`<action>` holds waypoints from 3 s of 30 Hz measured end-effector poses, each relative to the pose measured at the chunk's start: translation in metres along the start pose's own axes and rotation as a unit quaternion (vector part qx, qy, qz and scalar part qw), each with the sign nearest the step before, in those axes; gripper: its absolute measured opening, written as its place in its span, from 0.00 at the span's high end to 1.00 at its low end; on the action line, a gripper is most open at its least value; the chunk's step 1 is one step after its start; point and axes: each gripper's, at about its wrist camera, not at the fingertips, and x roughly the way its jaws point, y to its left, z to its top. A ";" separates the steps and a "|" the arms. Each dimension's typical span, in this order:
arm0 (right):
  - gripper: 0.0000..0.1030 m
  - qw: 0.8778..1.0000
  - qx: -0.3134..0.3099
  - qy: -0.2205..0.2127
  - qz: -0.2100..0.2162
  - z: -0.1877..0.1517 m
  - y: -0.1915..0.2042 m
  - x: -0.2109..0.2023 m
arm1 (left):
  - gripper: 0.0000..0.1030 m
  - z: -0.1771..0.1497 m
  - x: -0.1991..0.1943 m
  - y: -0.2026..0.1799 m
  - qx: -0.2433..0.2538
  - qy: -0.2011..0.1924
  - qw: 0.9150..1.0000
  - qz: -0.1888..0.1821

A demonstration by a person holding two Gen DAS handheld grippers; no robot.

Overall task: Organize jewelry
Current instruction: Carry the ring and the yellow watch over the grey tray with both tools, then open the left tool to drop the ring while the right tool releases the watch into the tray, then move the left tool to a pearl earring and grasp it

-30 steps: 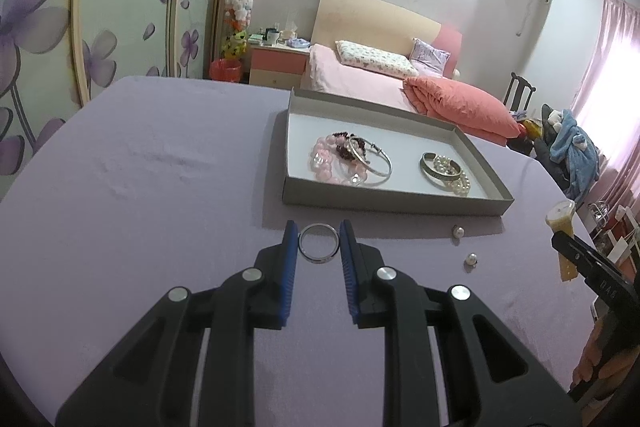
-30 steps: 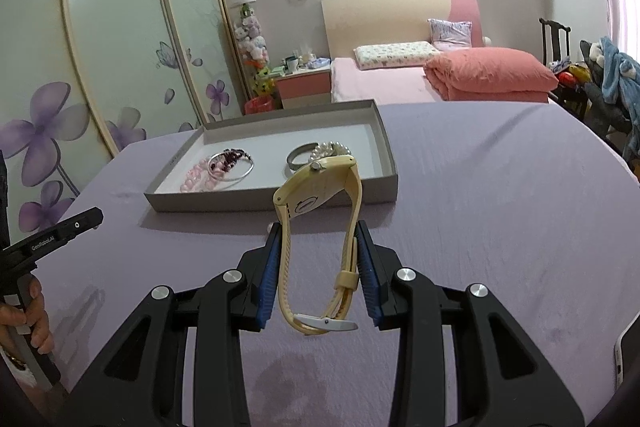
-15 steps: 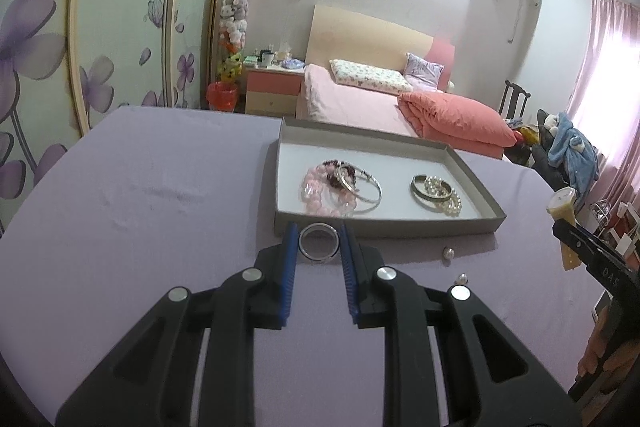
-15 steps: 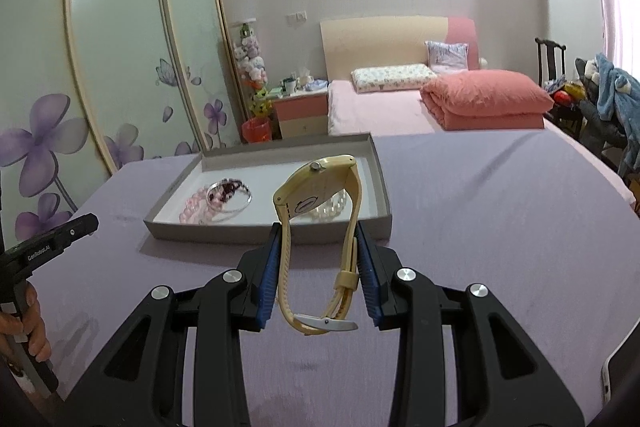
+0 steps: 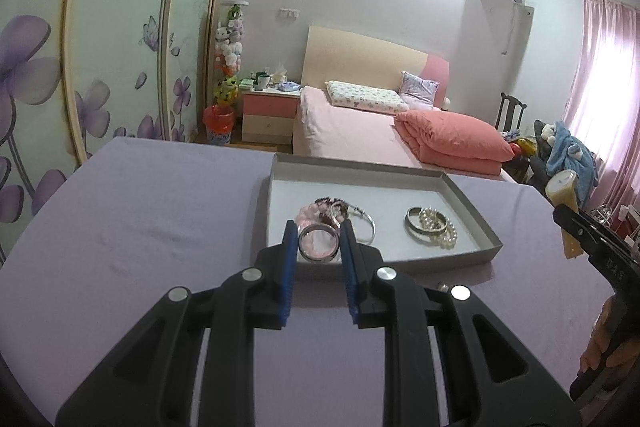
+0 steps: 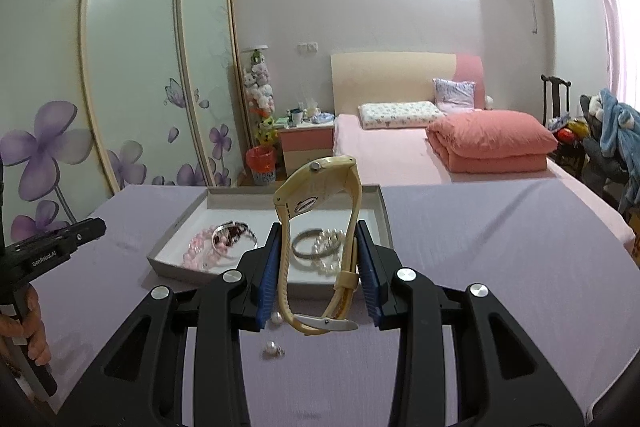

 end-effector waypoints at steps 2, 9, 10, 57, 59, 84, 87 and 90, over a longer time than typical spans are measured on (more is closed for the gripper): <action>0.64 1.000 -0.003 -0.008 0.001 0.005 0.001 0.004 | 0.79 0.007 0.006 -0.002 0.002 -0.007 1.000 -0.002; 0.64 0.999 -0.005 -0.031 0.008 0.025 0.001 0.033 | 0.79 0.031 0.032 -0.012 0.008 -0.027 1.000 -0.010; 0.64 0.999 -0.005 -0.033 0.010 0.027 0.001 0.037 | 0.79 0.035 0.038 -0.015 0.012 -0.031 0.999 -0.010; 0.42 0.997 0.015 0.058 0.043 0.001 -0.003 0.152 | 0.67 0.040 0.183 -0.038 0.025 0.023 0.999 -0.035; 0.42 0.997 0.015 0.059 0.043 0.001 -0.003 0.153 | 0.67 0.039 0.184 -0.035 0.020 0.024 0.999 -0.034; 0.42 0.997 -0.016 0.063 0.039 -0.018 0.004 0.087 | 0.67 0.012 0.116 -0.033 0.004 0.021 0.999 -0.045; 0.42 0.997 -0.020 0.070 0.036 -0.032 0.004 0.060 | 0.64 -0.004 0.093 -0.038 0.005 0.024 0.998 -0.050; 0.42 0.996 -0.027 0.076 0.032 -0.047 0.004 0.033 | 0.62 -0.021 0.067 -0.041 -0.001 0.027 0.998 -0.055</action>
